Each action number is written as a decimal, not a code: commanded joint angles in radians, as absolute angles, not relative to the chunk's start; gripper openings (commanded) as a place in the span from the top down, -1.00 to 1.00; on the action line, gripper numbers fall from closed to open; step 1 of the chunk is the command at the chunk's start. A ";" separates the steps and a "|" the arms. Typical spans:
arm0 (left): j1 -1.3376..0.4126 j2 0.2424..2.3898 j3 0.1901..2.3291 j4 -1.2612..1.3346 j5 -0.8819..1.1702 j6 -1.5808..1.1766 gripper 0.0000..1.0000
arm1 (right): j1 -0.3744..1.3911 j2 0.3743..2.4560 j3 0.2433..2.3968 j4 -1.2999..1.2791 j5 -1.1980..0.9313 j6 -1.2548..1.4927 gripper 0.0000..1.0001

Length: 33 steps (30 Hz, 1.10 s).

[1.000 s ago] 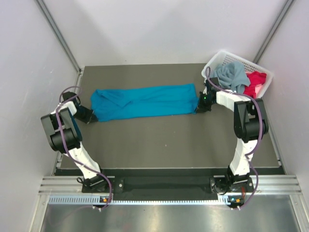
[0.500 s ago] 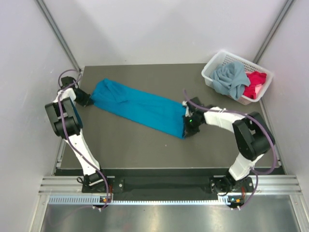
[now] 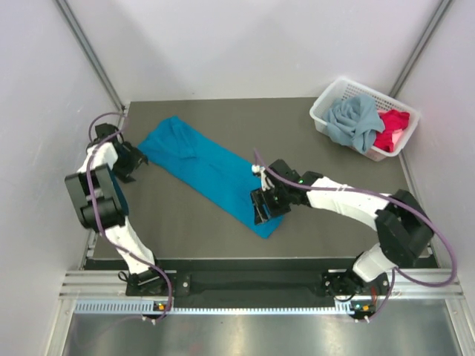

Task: Fold and stack the t-shirts
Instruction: Fold the tshirt

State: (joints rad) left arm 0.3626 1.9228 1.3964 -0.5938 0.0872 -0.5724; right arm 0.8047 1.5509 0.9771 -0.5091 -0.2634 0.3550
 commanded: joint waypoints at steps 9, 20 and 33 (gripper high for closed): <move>0.334 1.355 0.984 -0.603 0.268 -0.618 -0.65 | 0.490 1.489 1.063 -0.522 -0.187 0.264 -0.46; 0.353 1.661 1.161 -0.424 0.299 -0.656 -0.72 | 0.301 1.664 1.095 -0.433 -0.296 0.212 -0.66; 0.408 2.069 1.463 -0.376 0.336 -0.646 -0.50 | 0.295 1.784 1.143 -0.448 -0.322 0.152 -0.48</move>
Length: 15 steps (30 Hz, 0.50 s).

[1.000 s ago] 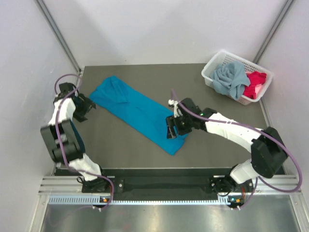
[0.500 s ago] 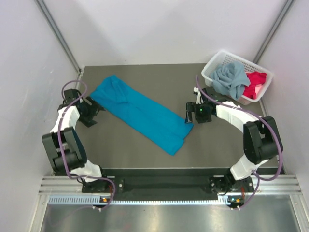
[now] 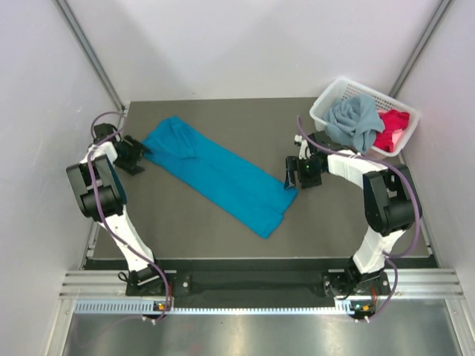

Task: Fold and stack the t-shirts
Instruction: Fold the tshirt

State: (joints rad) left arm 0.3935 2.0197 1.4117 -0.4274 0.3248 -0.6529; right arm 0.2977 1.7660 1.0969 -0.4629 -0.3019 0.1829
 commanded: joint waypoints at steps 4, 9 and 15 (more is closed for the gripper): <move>0.408 2.144 1.515 -0.353 0.371 -0.664 -0.38 | 0.295 1.805 1.146 -0.457 -0.354 0.141 -0.33; 0.410 2.218 1.561 -0.316 0.391 -0.672 -0.19 | 0.296 1.804 1.083 -0.443 -0.393 0.149 -0.15; 0.400 2.324 1.692 -0.313 0.437 -0.653 0.45 | 0.295 1.792 1.011 -0.402 -0.373 0.201 0.87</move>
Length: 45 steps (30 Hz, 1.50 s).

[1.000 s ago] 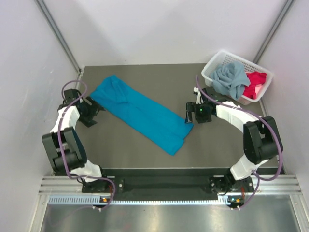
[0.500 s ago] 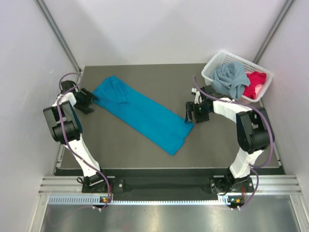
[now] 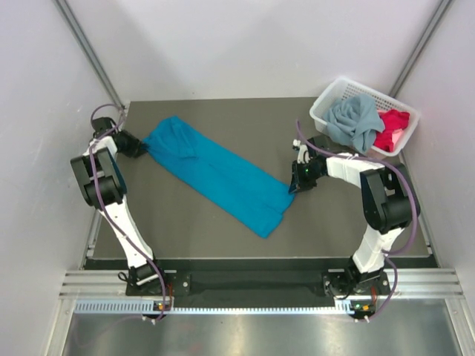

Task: Fold and stack the t-shirts
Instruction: Fold the tshirt

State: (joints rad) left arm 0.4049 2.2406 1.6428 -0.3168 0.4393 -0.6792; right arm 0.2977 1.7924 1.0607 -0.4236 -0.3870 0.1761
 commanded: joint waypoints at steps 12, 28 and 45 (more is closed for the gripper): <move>0.339 2.526 2.008 -0.267 0.449 -0.707 0.99 | 0.440 1.520 0.690 -0.267 -0.419 0.480 1.00; 0.288 2.360 2.050 -0.575 0.307 -0.592 -0.27 | 0.798 1.563 0.831 -0.193 -0.391 0.545 0.67; -0.035 1.286 0.866 -0.635 0.316 -0.707 -0.46 | 0.741 1.555 0.848 -0.344 -0.360 0.394 -0.22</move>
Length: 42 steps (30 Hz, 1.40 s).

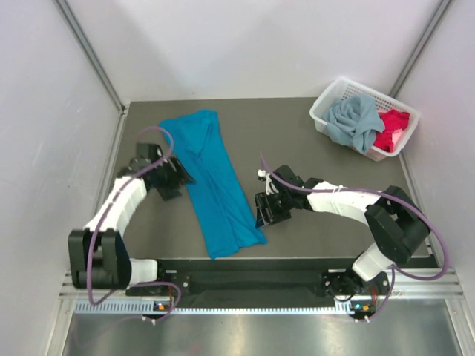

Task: Fold and stack the t-shirts
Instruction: Fold the tshirt

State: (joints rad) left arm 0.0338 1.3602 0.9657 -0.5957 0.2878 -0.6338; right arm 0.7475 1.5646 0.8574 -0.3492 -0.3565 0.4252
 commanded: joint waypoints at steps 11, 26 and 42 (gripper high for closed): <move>-0.408 0.980 0.523 -0.676 0.218 -1.012 -0.29 | 0.736 1.577 0.769 -0.244 -0.446 0.428 -0.08; -0.569 1.049 0.397 -0.555 0.241 -1.215 -0.22 | 0.736 1.621 0.693 -0.146 -0.537 0.465 0.01; -0.578 0.847 0.312 -0.727 0.244 -1.255 1.00 | 0.739 1.560 0.745 -0.336 -0.434 0.350 1.00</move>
State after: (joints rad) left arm -0.5724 0.8780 0.3439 -0.6525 0.2531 -1.2186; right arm 0.7422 1.5761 0.7212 -0.2581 -0.4679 0.4099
